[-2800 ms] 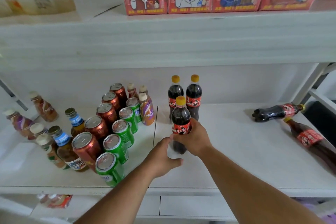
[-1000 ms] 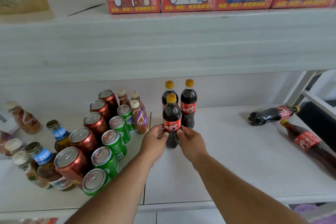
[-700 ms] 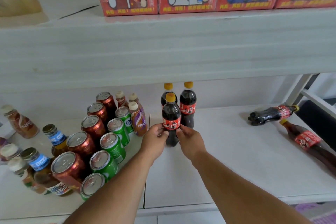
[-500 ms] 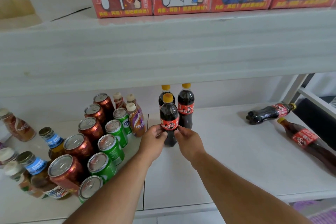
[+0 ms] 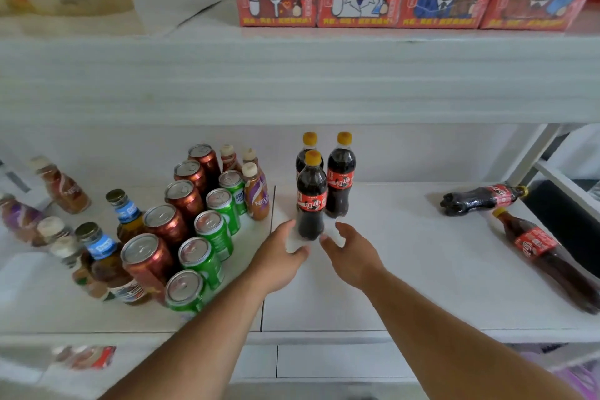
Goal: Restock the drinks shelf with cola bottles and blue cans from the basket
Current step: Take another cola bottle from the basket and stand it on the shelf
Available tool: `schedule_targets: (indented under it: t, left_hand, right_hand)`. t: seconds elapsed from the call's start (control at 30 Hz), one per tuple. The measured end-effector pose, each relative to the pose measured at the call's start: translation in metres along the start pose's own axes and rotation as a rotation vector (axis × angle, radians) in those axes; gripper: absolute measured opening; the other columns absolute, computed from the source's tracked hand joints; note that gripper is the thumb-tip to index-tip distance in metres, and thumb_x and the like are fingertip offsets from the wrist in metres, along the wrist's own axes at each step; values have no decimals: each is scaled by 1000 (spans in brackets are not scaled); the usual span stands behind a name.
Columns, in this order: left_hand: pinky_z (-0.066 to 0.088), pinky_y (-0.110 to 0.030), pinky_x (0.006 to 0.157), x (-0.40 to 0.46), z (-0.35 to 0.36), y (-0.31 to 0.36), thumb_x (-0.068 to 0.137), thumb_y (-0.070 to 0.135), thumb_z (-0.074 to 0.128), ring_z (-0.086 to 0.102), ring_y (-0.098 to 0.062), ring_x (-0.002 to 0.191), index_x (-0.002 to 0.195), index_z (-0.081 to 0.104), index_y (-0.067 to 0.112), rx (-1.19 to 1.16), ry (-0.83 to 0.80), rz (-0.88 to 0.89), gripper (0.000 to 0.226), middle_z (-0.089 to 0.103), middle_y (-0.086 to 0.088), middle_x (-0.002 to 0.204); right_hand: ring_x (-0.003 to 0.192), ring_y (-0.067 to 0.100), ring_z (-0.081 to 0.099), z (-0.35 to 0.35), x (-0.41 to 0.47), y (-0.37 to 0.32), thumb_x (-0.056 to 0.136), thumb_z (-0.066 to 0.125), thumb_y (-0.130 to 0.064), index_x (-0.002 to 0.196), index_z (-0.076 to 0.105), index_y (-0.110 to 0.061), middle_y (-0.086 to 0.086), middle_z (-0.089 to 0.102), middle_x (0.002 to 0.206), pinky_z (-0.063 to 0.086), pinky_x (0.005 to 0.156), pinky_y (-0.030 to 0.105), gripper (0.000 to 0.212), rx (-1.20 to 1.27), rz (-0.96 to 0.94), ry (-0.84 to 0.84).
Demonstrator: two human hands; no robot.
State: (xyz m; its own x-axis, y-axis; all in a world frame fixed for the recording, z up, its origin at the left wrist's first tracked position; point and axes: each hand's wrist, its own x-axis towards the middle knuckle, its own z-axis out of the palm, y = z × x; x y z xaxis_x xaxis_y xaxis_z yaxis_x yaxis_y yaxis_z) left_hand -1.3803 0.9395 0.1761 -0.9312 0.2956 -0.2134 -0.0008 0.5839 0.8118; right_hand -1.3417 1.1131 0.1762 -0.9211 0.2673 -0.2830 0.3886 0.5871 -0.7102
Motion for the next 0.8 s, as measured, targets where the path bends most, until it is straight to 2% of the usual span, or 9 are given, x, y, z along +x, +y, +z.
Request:
schedule_targets:
  t: [0.13, 0.23, 0.33, 0.53, 0.63, 0.8]
  left_hand:
    - [24, -38, 126, -38, -11, -6, 100, 46, 62, 19, -22, 159, 165, 19, 34, 352, -10, -7, 79, 12, 1, 174]
    - [21, -43, 127, -72, -10, -14, 100, 53, 56, 10, -25, 161, 166, 12, 31, 516, 8, -64, 82, 4, -2, 175]
    - [18, -48, 128, -106, 2, -19, 102, 61, 45, 4, -28, 161, 166, 7, 29, 613, 26, -173, 82, -2, -5, 175]
    - [14, -51, 128, -181, 39, -19, 102, 67, 33, 3, -31, 161, 166, 6, 28, 657, 85, -423, 81, -2, -7, 175]
    - [17, -51, 127, -220, 53, -22, 100, 69, 31, 7, -30, 160, 166, 7, 26, 624, 132, -524, 83, 3, -8, 175]
    - [15, -53, 128, -298, 63, -32, 101, 72, 26, 4, -31, 161, 167, 4, 27, 563, 196, -708, 82, -1, -6, 175]
  right_hand:
    - [157, 27, 23, -4, -16, 0, 104, 40, -63, 165, 24, -25, 2, 29, 170, 27, 126, 45, 73, -425, -160, -84]
    - [162, 29, 7, 0, -24, 5, 104, 33, -65, 167, 17, -21, 5, 14, 175, 16, 130, 46, 78, -695, -303, -138]
    - [162, 31, 0, 2, -35, 13, 105, 29, -64, 167, 14, -19, 8, 5, 176, 10, 131, 47, 78, -856, -415, -186]
    - [162, 32, -2, 1, -71, 31, 105, 27, -64, 167, 11, -17, 11, 2, 175, 7, 131, 48, 80, -933, -615, -284]
    - [162, 31, 0, 7, -95, 35, 104, 27, -64, 167, 13, -16, 11, 5, 175, 9, 131, 47, 80, -915, -701, -342]
    - [162, 29, 3, 38, -155, 27, 104, 28, -65, 167, 13, -17, 9, 8, 175, 11, 131, 46, 81, -887, -888, -457]
